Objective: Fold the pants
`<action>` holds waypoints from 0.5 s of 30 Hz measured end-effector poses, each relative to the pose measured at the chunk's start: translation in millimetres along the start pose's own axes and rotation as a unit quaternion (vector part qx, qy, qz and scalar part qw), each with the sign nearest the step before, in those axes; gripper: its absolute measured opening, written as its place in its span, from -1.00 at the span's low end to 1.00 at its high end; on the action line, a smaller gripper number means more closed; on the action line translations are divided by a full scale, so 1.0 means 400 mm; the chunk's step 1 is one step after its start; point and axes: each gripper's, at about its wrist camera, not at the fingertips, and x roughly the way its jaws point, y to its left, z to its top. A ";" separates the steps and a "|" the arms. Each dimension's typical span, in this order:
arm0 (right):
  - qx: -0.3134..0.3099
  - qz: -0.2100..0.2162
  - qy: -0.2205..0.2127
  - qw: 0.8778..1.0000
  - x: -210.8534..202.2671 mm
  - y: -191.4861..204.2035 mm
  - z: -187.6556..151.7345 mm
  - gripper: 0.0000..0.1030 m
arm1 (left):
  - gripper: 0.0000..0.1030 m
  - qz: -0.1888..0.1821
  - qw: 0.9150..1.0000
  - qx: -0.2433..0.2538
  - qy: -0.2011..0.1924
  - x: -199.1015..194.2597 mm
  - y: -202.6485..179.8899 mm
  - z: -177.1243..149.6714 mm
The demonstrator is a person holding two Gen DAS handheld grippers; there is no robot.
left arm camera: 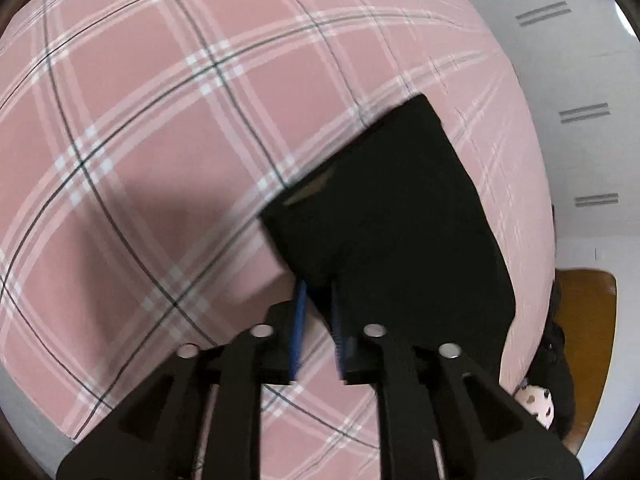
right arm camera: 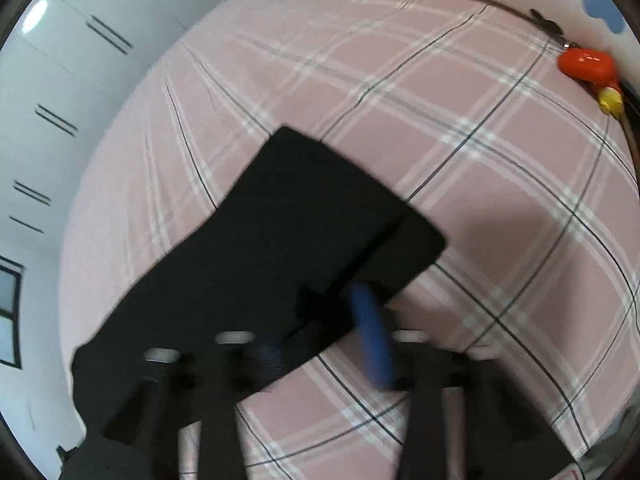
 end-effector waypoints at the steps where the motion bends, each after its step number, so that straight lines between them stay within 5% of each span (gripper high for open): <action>1: 0.005 0.012 -0.005 1.000 0.000 0.002 0.008 0.23 | -0.04 0.001 1.000 -0.001 -0.001 -0.002 0.002 -0.004; 2: 0.011 0.025 -0.006 1.000 0.002 0.008 0.018 0.23 | 0.41 0.005 1.000 -0.006 -0.006 -0.003 0.001 -0.006; 5: 0.015 0.027 -0.001 1.000 0.036 0.031 0.053 0.19 | 0.47 -0.001 1.000 -0.017 -0.015 0.012 -0.015 0.003; 7: -0.021 0.005 -0.008 1.000 0.038 0.085 0.071 -0.96 | 0.42 0.008 1.000 -0.018 -0.006 0.027 -0.024 -0.007; 10: -0.057 -0.001 -0.065 0.996 -0.032 0.108 0.089 -0.92 | 0.41 0.048 0.999 0.012 -0.013 0.033 -0.056 -0.025; 13: -0.064 -0.060 0.020 0.996 0.052 0.033 0.063 -0.92 | 0.42 0.080 0.995 0.043 -0.027 0.027 -0.087 -0.035; 15: -0.054 -0.052 0.018 0.997 0.048 0.011 0.033 -0.79 | 0.42 0.089 0.995 0.040 -0.031 0.030 -0.087 -0.045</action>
